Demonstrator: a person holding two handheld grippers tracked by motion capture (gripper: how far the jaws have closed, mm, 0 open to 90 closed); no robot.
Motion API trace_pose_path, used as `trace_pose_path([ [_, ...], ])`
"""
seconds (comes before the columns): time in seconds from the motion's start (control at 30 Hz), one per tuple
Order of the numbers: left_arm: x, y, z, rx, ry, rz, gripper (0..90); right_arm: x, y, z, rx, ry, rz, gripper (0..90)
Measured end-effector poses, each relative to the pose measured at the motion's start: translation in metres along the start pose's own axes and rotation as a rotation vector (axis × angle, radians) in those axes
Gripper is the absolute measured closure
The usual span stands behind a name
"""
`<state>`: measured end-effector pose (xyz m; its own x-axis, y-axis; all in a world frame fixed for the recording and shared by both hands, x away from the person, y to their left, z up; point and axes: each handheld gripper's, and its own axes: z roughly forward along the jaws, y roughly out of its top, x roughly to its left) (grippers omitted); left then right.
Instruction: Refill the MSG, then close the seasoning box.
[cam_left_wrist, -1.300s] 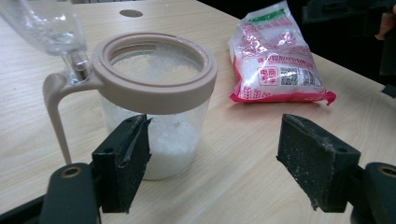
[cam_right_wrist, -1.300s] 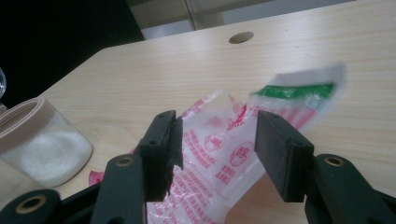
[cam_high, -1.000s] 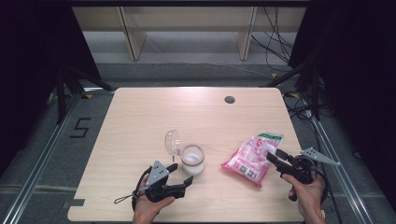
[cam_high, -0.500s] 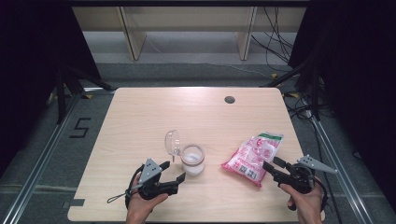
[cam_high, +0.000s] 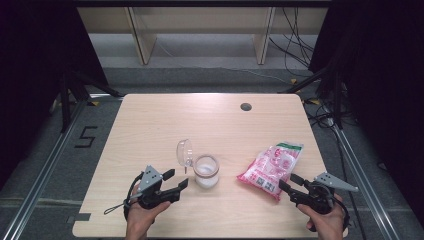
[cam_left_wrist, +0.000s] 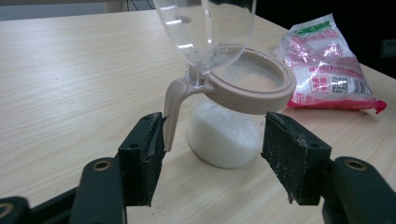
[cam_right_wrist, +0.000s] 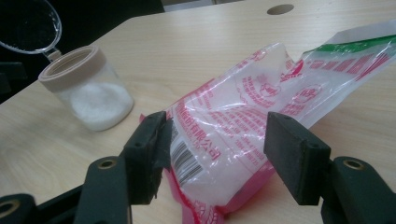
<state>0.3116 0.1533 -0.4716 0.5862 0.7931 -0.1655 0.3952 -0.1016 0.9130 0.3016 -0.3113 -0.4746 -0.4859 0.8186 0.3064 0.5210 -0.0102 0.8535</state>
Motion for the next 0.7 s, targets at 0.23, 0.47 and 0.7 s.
trace_pose_path([
  [0.23, 0.005, 0.005, 0.001, -0.021, -0.014, 0.004, 58.2, 0.003, -0.003, -0.002, 0.022, 0.000, -0.023, 40.8],
  [0.47, 0.007, 0.009, 0.005, -0.065, -0.032, 0.017, 80.1, 0.006, -0.007, -0.003, 0.004, 0.020, 0.018, 40.8],
  [0.7, 0.011, 0.012, 0.005, -0.066, 0.000, 0.046, 89.3, 0.005, -0.007, -0.007, 0.007, 0.028, -0.003, 40.9],
])
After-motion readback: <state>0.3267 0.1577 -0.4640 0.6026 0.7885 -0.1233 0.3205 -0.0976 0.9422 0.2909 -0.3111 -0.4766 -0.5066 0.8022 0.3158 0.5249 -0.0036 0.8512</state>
